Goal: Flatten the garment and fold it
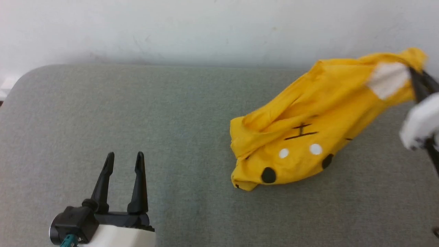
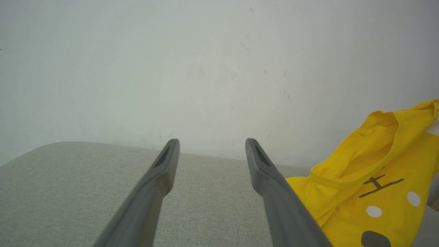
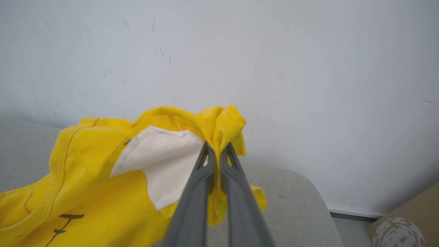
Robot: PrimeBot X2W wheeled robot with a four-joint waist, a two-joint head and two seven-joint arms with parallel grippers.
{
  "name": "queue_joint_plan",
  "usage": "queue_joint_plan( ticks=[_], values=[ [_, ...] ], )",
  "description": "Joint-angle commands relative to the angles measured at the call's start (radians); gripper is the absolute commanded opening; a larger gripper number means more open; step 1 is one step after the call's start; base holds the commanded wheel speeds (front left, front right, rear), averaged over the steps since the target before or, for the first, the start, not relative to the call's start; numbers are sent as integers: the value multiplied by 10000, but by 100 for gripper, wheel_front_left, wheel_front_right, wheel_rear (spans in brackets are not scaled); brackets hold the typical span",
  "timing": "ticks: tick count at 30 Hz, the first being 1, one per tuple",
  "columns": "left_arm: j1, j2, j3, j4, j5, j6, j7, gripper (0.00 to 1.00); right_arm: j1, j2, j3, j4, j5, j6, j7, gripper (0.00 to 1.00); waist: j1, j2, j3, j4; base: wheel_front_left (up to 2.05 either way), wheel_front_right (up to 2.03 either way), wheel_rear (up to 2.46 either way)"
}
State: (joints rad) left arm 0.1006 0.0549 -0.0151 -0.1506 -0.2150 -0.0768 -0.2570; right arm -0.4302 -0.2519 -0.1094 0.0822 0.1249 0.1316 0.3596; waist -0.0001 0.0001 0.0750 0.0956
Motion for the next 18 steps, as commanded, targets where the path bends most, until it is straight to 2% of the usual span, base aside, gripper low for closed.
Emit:
queue_joint_plan(
  ticks=[1, 3, 7, 11, 12, 13, 14, 15, 18],
  values=[
    [130, -45, 2, -52, 77, 74, -47, 100, 865, 52, -646, -546, -202, -9, 30, 0, 1, -1, -277, -289, 0, 0, 0],
    [201, -45, -3, -53, 99, 77, -47, 100, 1977, 412, -1643, -1340, -408, -9, 136, 0, 1, -1, -269, -293, 0, 0, 0],
    [284, -46, 24, -77, 93, 94, -47, 100, 4488, 1664, -3410, -2456, -580, -9, 311, 0, 1, -1, -124, -274, 0, 0, 0],
    [298, -46, 41, 7, 172, 38, -47, 100, 6145, 1994, -4011, -2055, -691, -9, 70, 0, 1, -1, 0, -341, 0, 0, 0],
    [281, -46, 51, 21, 182, 26, -47, 100, 6303, 2004, -4000, -1801, -647, -9, 18, 5, 1, -1, 14, -363, 0, 0, 0],
    [259, -46, 58, 38, 196, 14, -47, 100, 6383, 2007, -3943, -1544, -609, -9, -107, 33, 1, -1, 25, -390, 0, 0, 0],
    [233, -46, 63, 52, 206, 3, -47, 100, 6372, 2010, -3903, -1282, -555, -9, -284, 74, 1, -1, 28, -418, 0, 0, 0],
    [208, -46, 59, 69, 221, -13, -47, 100, 6297, 2011, -3861, -1054, -527, -9, -448, 100, 1, -1, 26, -441, 0, 0, 0],
    [140, -46, 37, 129, 271, -51, -47, 100, 5814, 2013, -3409, -751, -470, -9, -837, 100, 1, -1, 9, -498, 0, 0, 0]
  ],
)
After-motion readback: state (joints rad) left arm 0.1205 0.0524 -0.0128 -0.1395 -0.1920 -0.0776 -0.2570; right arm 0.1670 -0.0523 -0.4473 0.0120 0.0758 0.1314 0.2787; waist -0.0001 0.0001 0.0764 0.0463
